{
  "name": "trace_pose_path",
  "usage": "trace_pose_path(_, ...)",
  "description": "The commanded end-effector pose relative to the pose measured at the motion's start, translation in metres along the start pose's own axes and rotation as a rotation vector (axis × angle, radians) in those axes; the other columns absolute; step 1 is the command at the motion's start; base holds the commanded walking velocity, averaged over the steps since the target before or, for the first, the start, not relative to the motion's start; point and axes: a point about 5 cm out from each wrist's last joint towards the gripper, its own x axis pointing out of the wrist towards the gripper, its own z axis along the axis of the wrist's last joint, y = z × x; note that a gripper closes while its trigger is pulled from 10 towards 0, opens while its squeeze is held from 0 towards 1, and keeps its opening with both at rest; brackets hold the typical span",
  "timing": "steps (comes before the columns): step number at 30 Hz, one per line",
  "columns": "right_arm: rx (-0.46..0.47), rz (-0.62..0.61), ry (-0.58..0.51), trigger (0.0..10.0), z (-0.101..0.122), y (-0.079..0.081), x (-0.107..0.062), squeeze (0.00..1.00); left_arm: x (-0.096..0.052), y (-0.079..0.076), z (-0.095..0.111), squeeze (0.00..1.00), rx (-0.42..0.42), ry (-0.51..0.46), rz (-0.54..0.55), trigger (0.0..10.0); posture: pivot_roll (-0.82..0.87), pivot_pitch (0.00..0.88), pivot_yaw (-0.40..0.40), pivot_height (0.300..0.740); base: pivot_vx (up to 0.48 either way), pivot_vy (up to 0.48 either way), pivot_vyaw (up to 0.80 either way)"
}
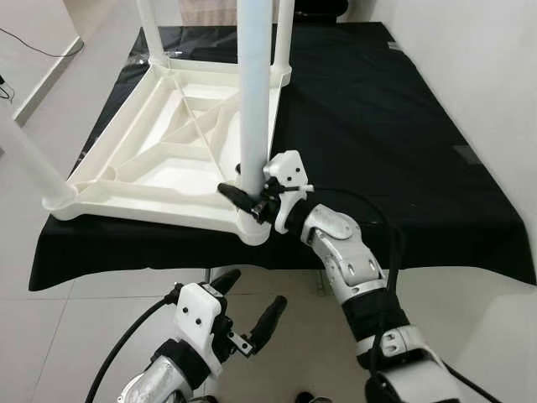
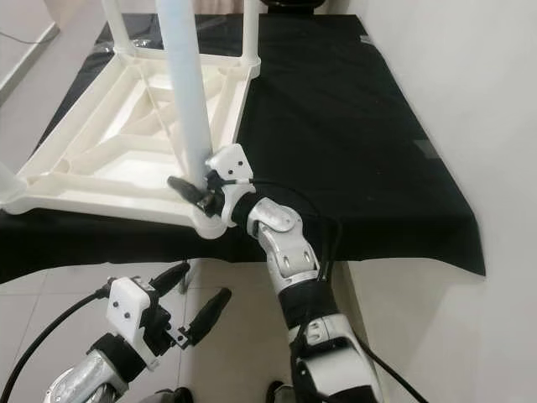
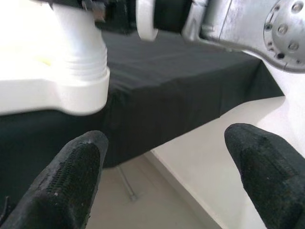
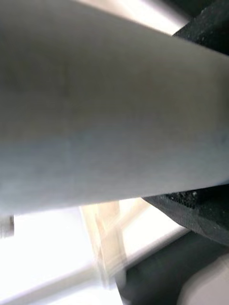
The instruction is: Building children table
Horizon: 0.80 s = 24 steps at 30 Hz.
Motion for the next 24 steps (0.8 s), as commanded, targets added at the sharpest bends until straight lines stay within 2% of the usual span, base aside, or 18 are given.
trace_pose_path(1, 0.08, -0.325, 0.168, 0.0, -0.032, -0.01, -0.025, 0.0, -0.004, -0.001, -0.008, 0.0, -0.006, 0.037, 0.004, 10.0, 0.04, 0.274, -0.047, 0.74, 0.0, 0.0, 0.0)
trace_pose_path(2, 0.08, -0.325, 0.168, 0.0, -0.032, -0.01, -0.025, 0.0, -0.004, -0.001, -0.008, 0.0, -0.006, 0.037, 0.004, 10.0, 0.04, 0.274, -0.047, 0.74, 0.0, 0.0, 0.0)
trace_pose_path(4, 0.131, -0.289, 0.15, 0.0, -0.031, 0.017, -0.026, 0.0, -0.006, 0.001, -0.007, 0.0, -0.007, 0.038, 0.019, 10.0, 0.04, 0.271, -0.049, 0.74, 0.0, 0.0, 0.0)
trace_pose_path(5, 0.131, -0.289, 0.15, 0.0, -0.031, 0.017, -0.026, 0.0, -0.006, 0.001, -0.007, 0.0, -0.007, 0.038, 0.019, 10.0, 0.04, 0.271, -0.049, 0.74, 0.0, 0.0, 0.0)
trace_pose_path(6, 0.141, -0.271, 0.152, 0.0, -0.032, 0.026, -0.024, 0.0, -0.006, 0.002, -0.007, 0.0, -0.003, 0.038, 0.023, 10.0, 0.05, 0.267, -0.05, 0.74, 0.0, 0.0, 0.0)
trace_pose_path(11, 0.138, -0.256, 0.166, 0.0, -0.036, 0.032, -0.02, 0.0, -0.005, 0.003, -0.007, 0.0, 0.005, 0.038, 0.024, 10.0, 0.06, 0.261, -0.053, 0.74, 0.0, 0.0, 0.0)
trace_pose_path(12, 0.133, -0.257, 0.17, 10.0, -0.036, 0.03, -0.018, 0.0, -0.004, 0.004, -0.007, 0.0, 0.01, 0.037, 0.025, 10.0, 0.06, 0.261, -0.052, 0.74, 0.0, 0.0, 0.0)
trace_pose_path(16, 0.156, -0.261, 0.136, 10.0, -0.029, 0.024, -0.013, 0.0, -0.002, 0.006, -0.007, 0.0, 0.015, 0.033, 0.027, 10.0, 0.05, 0.257, -0.052, 0.74, 0.0, 0.0, 0.0)
trace_pose_path(17, 0.169, -0.207, 0.098, 10.0, -0.023, 0.023, -0.011, 1.0, -0.001, 0.007, -0.007, 0.0, 0.013, 0.03, 0.026, 10.0, 0.04, 0.255, -0.047, 0.74, 0.0, 0.0, 0.0)
trace_pose_path(18, 0.177, -0.179, 0.08, 10.0, -0.017, 0.024, -0.011, 1.0, -0.001, 0.007, -0.007, 0.0, 0.012, 0.027, 0.026, 10.0, 0.04, 0.254, -0.047, 0.74, 0.0, 0.0, 0.0)
trace_pose_path(20, 0.17, -0.032, 0.035, 10.0, -0.003, 0.028, -0.008, 1.0, 0.001, 0.006, -0.007, 0.0, 0.01, 0.022, 0.022, 10.0, 0.04, 0.255, -0.045, 0.74, 0.0, 0.0, 0.0)
trace_pose_path(22, 0.163, 0.037, 0.012, 10.0, 0.002, 0.028, -0.007, 1.0, 0.002, 0.005, -0.007, 0.0, 0.008, 0.019, 0.02, 10.0, 0.04, 0.255, -0.045, 0.74, 0.0, 0.0, 0.0)
trace_pose_path(23, 0.134, 0.134, -0.013, 10.0, 0.008, 0.027, -0.007, 0.08, 0.003, 0.005, -0.007, 0.0, 0.008, 0.016, 0.017, 10.0, 0.03, 0.254, -0.043, 0.74, 0.0, 0.0, 0.0)
trace_pose_path(24, 0.134, 0.134, -0.013, 10.0, 0.008, 0.027, -0.007, 0.08, 0.003, 0.005, -0.007, 0.0, 0.008, 0.016, 0.017, 10.0, 0.03, 0.254, -0.043, 0.74, 0.0, 0.0, 0.0)
